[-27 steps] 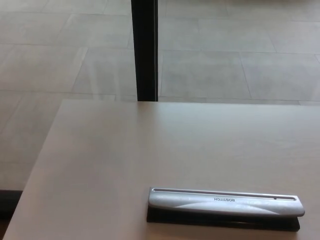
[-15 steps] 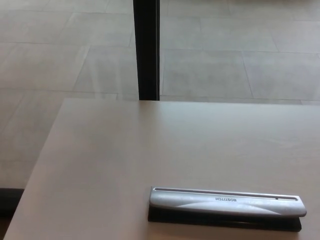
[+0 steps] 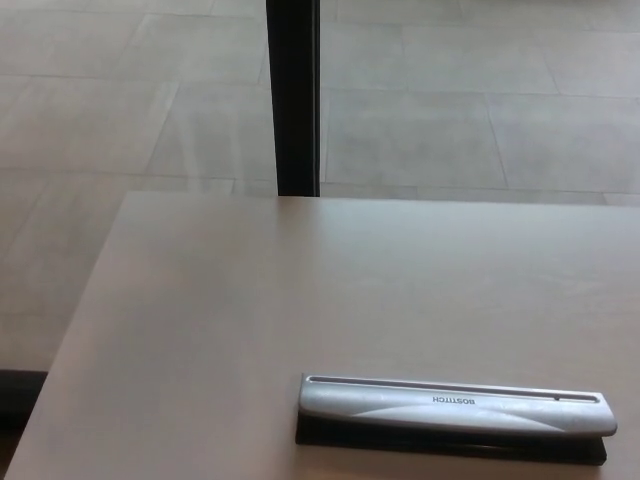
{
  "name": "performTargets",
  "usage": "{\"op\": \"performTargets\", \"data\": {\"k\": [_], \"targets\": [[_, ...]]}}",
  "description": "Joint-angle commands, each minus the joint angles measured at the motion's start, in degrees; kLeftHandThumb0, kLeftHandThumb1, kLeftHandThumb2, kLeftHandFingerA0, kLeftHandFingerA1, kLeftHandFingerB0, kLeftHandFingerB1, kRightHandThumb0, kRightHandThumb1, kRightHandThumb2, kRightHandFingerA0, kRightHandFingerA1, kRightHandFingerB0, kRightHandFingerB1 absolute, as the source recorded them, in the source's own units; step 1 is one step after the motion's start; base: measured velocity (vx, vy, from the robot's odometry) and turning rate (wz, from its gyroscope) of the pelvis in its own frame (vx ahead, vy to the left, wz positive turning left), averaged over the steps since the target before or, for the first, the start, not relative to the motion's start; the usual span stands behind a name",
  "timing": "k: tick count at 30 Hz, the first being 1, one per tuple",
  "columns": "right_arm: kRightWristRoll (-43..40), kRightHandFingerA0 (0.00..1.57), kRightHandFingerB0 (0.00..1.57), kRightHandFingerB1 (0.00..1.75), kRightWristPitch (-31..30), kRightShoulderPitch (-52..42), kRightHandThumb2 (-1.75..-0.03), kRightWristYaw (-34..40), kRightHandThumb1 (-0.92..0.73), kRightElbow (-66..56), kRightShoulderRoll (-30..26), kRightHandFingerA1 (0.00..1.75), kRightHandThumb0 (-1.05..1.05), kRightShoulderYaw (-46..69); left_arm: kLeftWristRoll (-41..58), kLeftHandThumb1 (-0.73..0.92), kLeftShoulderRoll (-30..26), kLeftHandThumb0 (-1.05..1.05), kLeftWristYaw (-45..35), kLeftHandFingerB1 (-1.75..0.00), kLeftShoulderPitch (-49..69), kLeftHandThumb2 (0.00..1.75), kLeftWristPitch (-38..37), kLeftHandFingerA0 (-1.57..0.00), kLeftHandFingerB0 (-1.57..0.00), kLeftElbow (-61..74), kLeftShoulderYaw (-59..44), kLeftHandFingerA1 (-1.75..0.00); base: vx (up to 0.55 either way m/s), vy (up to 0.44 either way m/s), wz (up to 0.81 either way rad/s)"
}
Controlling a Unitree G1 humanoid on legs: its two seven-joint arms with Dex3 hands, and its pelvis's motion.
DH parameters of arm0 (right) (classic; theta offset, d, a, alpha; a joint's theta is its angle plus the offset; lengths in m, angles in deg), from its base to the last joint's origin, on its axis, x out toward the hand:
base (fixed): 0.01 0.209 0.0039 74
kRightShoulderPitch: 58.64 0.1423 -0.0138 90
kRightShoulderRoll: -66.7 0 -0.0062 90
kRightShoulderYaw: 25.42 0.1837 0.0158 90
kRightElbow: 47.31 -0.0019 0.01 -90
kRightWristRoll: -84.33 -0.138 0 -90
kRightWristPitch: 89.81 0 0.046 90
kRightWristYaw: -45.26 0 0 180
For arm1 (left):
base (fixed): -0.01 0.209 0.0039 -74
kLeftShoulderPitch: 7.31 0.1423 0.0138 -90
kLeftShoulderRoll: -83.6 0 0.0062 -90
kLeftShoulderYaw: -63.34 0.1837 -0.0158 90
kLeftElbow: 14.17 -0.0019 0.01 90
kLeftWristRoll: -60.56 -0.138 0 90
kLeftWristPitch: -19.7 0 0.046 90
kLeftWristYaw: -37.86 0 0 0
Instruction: A hole pucnch is kept on the middle on the desk infront of the robot and the robot uses both its hands as fists to press on it and use it
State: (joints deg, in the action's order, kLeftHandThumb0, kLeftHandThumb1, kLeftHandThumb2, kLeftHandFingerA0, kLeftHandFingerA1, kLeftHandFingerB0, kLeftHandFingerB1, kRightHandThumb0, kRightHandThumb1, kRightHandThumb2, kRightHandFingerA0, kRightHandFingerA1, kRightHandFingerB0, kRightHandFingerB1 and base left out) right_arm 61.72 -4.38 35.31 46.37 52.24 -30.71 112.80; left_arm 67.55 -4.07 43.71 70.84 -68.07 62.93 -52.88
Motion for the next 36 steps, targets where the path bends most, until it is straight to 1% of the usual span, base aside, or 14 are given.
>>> {"op": "performTargets", "data": {"k": [1, 2, 3, 4, 6, 12, 16, 18, 19, 20, 24, 25, 30, 36], "targets": [[-11.9, 1.18, 0.81, 0.97, -12.2, 5.0, -0.9, 5.6, -0.64, -31.0, 6.3, 1.71, -0.23, -12.3, -1.2, 0.7, 9.4, -0.21, 2.6, -0.75, -10.4, 0.82, 6.2, -0.91, -0.71, 31.0, 16.8, -1.67, 0.0, 0.0, 0.0], [-10.7, 1.1, 0.83, 1.12, -12.9, 5.0, -1.0, 6.1, -0.62, -32.2, 6.9, 1.73, -0.17, -13.8, -1.9, 0.64, 10.6, -0.2, 2.2, -0.87, -10.9, 0.96, 6.1, -1.13, -0.79, 31.5, 18.7, -1.69, 0.0, 0.0, 0.0], [-10.3, 1.09, 0.86, 1.34, -13.3, 4.7, -1.23, 5.5, -0.55, -34.0, 8.2, 1.75, -0.06, -16.8, -1.1, 0.57, 12.7, -0.27, 1.1, -1.02, -11.7, 1.11, 7.3, -1.18, -0.88, 32.4, 22.1, -1.33, 0.0, 0.0, 0.0], [-10.5, 1.07, 0.85, 1.4, -14.3, 4.5, -1.29, 5.8, -0.52, -35.3, 9.2, 1.75, -0.04, -18.4, -2.8, 0.6, 13.5, -0.24, 1.0, -1.25, -12.3, 1.04, 7.7, -0.97, -0.84, 32.5, 24.3, -1.75, 0.0, 0.0, 0.0], [-10.4, 1.07, 0.85, 1.4, -14.9, 4.5, -1.29, 6.0, -0.52, -35.9, 9.5, 1.75, -0.04, -18.7, -3.1, 0.6, 13.7, -0.24, 1.0, -1.25, -12.1, 1.04, 8.1, -0.97, -0.84, 33.0, 24.4, -1.75, 0.0, 0.0, 0.0], [-8.0, 1.06, 0.73, 1.51, -15.5, 2.6, -1.3, 3.5, -0.56, -38.0, 13.2, 1.75, -0.1, -26.6, -3.6, 0.58, 21.2, -0.38, 0.8, -1.65, -12.3, 1.07, 8.5, -1.06, -0.78, 30.7, 33.3, -1.75, 0.0, 0.0, 0.0], [-7.4, 1.08, 0.77, 1.22, -13.8, 3.1, -1.13, 1.6, -0.66, -35.8, 15.4, 1.75, -0.17, -29.6, -3.0, 0.59, 25.6, -0.35, 1.5, -1.71, -12.5, 1.06, 9.5, -1.05, -0.77, 28.5, 37.1, -1.75, 0.0, 0.0, 0.0], [-8.4, 1.09, 0.76, 1.24, -13.9, 3.2, -1.13, 0.7, -0.67, -35.3, 15.8, 1.75, -0.17, -30.3, -3.3, 0.6, 26.2, -0.35, 1.5, -1.69, -12.2, 1.04, 9.8, -1.06, -0.76, 28.0, 37.8, -1.75, 0.0, 0.0, 0.0], [-8.4, 1.05, 0.63, 1.43, -14.6, 3.3, -1.1, 0.6, -0.7, -34.7, 16.0, 1.75, -0.18, -31.0, -3.5, 0.59, 26.9, -0.37, 1.3, -1.7, -12.1, 1.03, 9.2, -1.04, -0.74, 26.6, 38.6, -1.75, 0.0, 0.0, 0.0], [-8.1, 1.05, 0.75, 1.32, -15.3, 3.3, -1.12, 1.2, -0.68, -34.5, 16.4, 1.75, -0.18, -31.6, -3.6, 0.6, 27.4, -0.35, 1.3, -1.71, -12.0, 1.04, 9.1, -1.02, -0.73, 25.7, 39.2, -1.75, 0.0, 0.0, 0.0], [-5.2, 1.03, 0.65, 1.47, -16.4, 2.5, -1.04, 1.3, -0.72, -33.8, 17.0, 1.75, -0.21, -35.3, -1.3, 0.63, 32.9, -0.38, 3.4, -1.6, -9.4, 0.98, 11.8, -0.94, -0.79, 24.9, 40.8, -1.75, 0.0, 0.0, 0.0], [-4.6, 1.06, 0.75, 1.33, -15.8, 2.3, -1.09, 0.2, -0.71, -33.0, 16.7, 1.75, -0.21, -36.2, -1.6, 0.63, 34.0, -0.37, 3.9, -1.61, -8.8, 1.0, 11.1, -0.95, -0.78, 24.2, 41.4, -1.75, 0.0, 0.0, 0.0], [-1.9, 1.09, 0.77, 1.25, -15.7, 1.0, -1.05, 1.9, -0.65, -31.8, 18.6, 1.75, -0.28, -40.1, -1.1, 0.67, 37.1, -0.36, 7.5, -1.61, -5.4, 0.98, 11.4, -0.93, -0.74, 23.3, 45.2, -1.75, 0.0, 0.0, 0.0], [1.0, 1.07, 0.66, 1.55, -12.8, -2.3, -1.01, 0.9, -0.68, -29.6, 19.7, 1.75, -0.34, -42.8, 0.9, 0.66, 38.4, -0.35, 11.5, -1.7, 1.1, 1.0, 10.3, -0.96, -0.68, 23.2, 50.6, -1.75, 0.0, 0.0, 0.0]]}}
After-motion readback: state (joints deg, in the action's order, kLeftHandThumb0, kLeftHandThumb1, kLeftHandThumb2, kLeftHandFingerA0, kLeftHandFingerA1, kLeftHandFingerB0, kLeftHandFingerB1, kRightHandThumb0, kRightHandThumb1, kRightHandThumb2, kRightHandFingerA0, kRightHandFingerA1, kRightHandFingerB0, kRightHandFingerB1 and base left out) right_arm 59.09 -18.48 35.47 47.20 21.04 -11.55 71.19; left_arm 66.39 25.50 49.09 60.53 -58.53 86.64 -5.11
